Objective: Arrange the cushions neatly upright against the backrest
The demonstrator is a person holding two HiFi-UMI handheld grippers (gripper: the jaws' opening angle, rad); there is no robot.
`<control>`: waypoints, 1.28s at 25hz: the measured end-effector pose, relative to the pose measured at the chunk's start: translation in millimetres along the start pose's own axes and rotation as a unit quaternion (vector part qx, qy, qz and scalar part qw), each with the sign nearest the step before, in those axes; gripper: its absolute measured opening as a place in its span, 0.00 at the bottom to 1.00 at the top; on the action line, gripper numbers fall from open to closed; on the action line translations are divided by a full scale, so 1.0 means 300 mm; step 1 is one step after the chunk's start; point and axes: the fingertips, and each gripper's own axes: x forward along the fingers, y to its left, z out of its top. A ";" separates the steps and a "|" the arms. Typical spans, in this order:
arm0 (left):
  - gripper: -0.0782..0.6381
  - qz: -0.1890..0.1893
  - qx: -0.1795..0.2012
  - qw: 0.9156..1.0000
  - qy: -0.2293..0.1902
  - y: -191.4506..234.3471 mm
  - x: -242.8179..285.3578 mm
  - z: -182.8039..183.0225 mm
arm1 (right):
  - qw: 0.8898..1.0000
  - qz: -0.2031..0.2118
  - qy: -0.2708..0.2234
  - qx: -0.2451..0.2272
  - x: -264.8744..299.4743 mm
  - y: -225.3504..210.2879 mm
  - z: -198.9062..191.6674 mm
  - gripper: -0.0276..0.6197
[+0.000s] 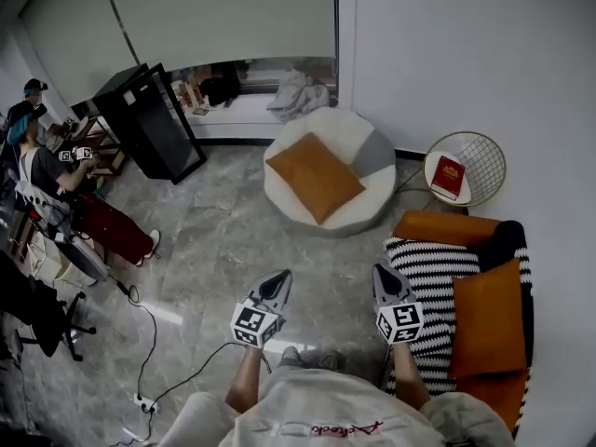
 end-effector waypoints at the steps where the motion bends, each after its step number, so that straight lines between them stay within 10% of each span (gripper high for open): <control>1: 0.15 0.000 0.001 1.000 0.001 -0.013 0.004 -0.006 | 1.000 0.002 0.001 0.000 -0.002 -0.008 -0.006 0.08; 32: 0.15 -0.002 -0.028 1.000 -0.001 0.255 0.421 -0.010 | 1.000 0.011 0.020 -0.013 0.427 -0.227 0.008 0.09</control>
